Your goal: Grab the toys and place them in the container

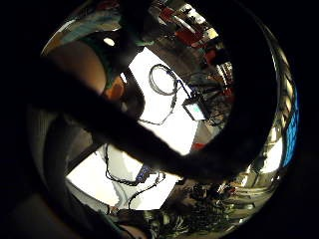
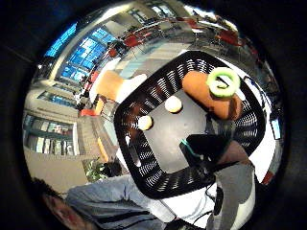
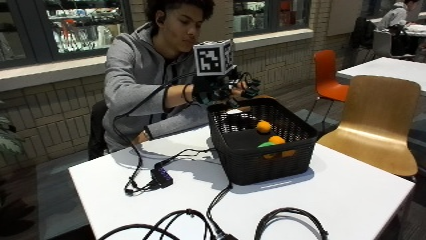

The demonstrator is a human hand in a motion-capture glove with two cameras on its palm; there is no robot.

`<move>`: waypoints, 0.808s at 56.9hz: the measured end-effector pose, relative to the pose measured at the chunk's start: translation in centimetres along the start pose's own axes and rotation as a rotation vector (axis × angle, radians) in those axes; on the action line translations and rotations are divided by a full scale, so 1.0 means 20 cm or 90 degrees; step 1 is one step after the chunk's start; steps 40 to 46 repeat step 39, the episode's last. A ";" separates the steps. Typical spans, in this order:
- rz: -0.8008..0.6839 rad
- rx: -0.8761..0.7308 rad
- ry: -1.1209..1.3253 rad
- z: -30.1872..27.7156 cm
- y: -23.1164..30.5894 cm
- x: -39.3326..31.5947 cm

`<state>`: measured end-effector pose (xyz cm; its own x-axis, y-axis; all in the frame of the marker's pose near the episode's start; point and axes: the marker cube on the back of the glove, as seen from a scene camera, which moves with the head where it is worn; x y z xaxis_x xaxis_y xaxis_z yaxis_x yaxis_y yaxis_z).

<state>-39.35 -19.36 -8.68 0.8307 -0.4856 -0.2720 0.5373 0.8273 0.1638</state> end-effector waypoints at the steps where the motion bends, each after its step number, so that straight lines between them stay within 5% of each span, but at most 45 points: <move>1: 0.004 -0.012 0.003 0.02 0.04 -0.03; 11: 0.018 -0.060 0.057 0.08 0.52 0.16; 24: 0.221 -0.176 -0.010 0.27 1.21 0.68; 34: 0.307 -0.114 -0.084 0.43 1.76 0.89; 46: 0.337 -0.092 -0.103 0.45 1.88 0.97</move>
